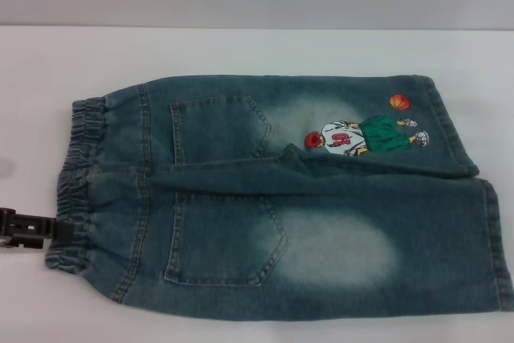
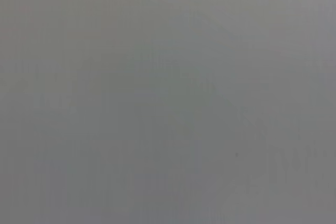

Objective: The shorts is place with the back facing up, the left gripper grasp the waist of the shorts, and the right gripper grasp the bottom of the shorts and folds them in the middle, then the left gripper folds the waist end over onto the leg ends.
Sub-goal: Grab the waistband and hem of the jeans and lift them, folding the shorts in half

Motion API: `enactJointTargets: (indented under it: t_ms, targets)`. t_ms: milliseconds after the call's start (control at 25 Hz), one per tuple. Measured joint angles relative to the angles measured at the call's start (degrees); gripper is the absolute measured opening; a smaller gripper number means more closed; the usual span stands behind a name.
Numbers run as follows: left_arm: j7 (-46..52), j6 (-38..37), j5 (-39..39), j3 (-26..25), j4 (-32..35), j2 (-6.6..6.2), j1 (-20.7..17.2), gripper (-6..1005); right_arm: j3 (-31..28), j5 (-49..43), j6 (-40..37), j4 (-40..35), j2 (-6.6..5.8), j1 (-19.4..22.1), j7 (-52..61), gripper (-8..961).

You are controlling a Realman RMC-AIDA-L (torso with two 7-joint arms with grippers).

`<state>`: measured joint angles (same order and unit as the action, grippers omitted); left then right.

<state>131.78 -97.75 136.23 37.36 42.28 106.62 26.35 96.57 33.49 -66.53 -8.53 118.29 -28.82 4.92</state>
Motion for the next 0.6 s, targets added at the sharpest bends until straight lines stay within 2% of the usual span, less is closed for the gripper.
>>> enactJointTargets:
  t_ms: [600]
  targets:
    - [0.45,2.16,2.35,-0.01,-0.61,1.27,-0.19,796,0.69,0.00,-0.02,-0.13,-0.33,0.00,0.00,590]
